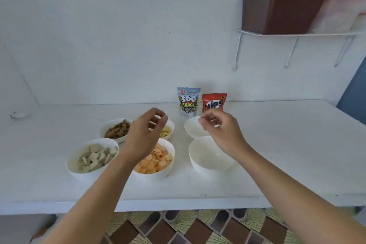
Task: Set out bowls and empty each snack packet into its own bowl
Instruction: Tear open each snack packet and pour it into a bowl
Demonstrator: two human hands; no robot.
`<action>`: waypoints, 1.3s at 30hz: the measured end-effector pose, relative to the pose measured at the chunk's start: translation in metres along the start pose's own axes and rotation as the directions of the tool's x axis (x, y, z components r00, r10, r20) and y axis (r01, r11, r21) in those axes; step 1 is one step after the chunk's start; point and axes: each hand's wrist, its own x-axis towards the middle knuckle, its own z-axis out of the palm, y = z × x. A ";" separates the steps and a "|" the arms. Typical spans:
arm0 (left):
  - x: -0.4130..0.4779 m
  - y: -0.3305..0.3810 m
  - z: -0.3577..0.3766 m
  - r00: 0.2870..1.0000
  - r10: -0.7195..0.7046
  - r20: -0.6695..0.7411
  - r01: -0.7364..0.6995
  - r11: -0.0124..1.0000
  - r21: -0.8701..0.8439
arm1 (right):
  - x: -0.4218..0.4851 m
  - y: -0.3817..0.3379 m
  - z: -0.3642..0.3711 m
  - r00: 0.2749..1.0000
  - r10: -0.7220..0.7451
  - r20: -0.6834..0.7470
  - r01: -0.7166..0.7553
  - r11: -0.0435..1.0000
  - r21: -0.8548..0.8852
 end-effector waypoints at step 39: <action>0.345 -0.172 0.185 0.967 0.003 0.255 -0.059 0.975 0.215 | 0.328 0.198 0.083 0.981 0.171 0.093 -0.102 0.859 -0.502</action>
